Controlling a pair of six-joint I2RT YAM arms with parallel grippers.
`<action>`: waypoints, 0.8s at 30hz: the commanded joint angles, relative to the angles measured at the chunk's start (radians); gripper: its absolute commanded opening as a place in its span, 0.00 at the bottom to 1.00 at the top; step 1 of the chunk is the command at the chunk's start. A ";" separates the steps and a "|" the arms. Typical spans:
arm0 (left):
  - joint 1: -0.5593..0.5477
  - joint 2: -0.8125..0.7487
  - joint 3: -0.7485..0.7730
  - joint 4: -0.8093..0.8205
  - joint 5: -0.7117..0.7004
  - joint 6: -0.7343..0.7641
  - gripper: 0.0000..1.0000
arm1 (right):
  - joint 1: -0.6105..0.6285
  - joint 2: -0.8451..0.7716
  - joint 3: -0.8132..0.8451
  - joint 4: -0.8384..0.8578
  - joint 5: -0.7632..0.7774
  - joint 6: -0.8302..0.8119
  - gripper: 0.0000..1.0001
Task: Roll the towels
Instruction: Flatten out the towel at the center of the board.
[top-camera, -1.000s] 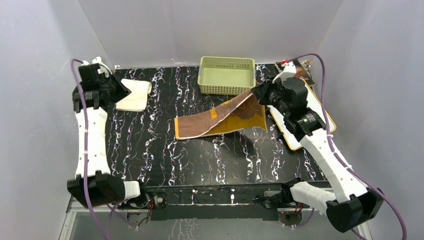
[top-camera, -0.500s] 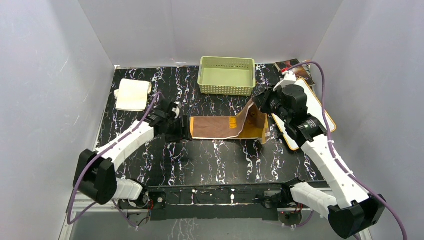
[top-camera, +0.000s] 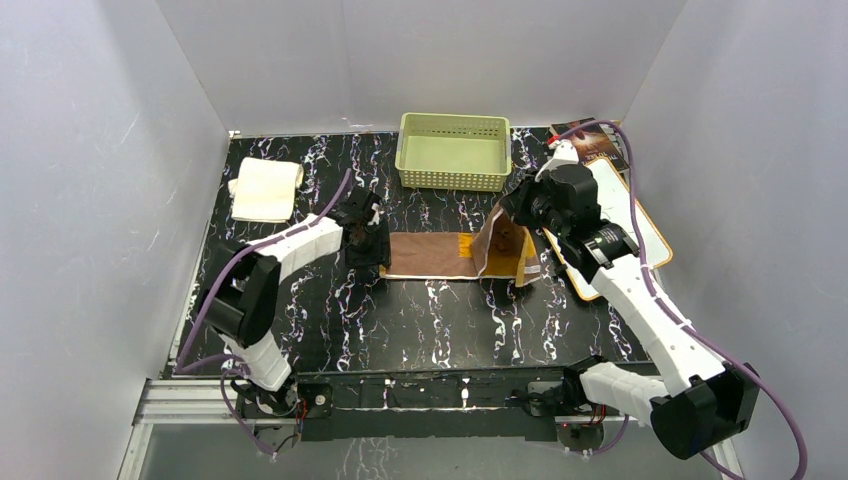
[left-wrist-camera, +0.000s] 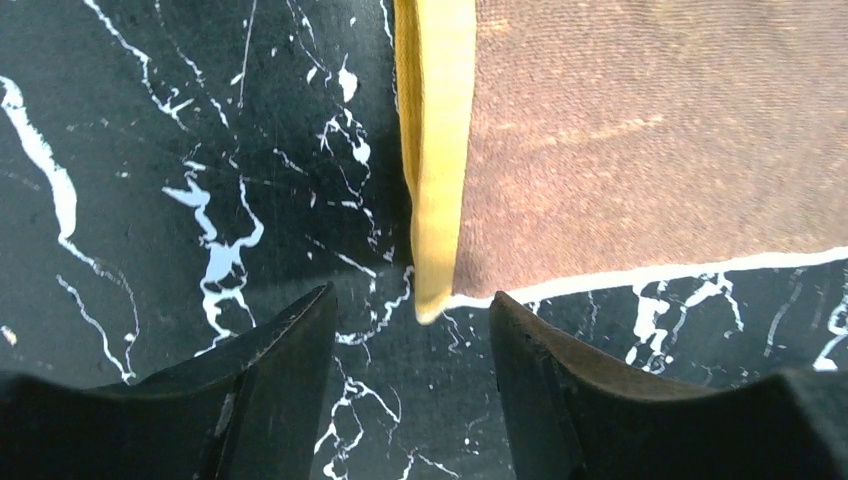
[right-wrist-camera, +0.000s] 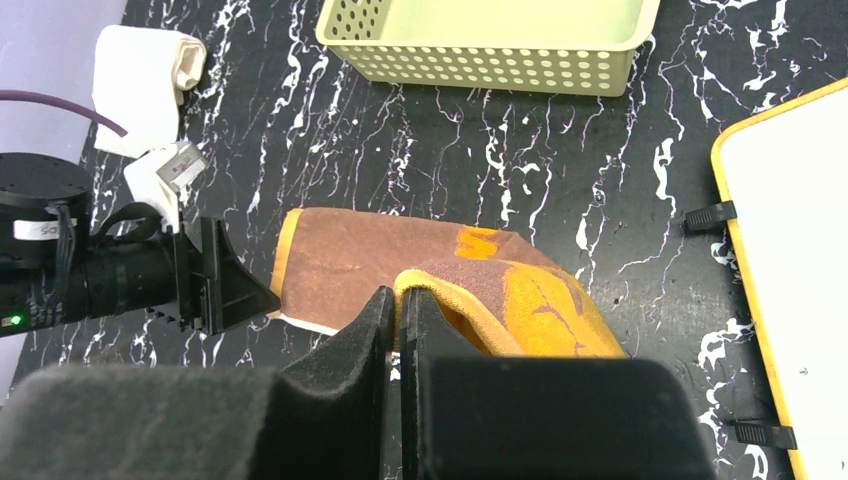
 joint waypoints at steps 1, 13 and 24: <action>-0.005 0.052 0.050 -0.003 -0.011 0.028 0.54 | -0.006 0.011 0.033 0.042 0.012 -0.028 0.00; -0.005 0.072 0.017 0.023 0.039 0.009 0.28 | -0.006 0.028 0.031 0.051 0.005 -0.032 0.00; -0.006 0.066 0.004 0.014 0.056 -0.008 0.09 | -0.007 0.011 0.021 0.049 0.008 -0.033 0.00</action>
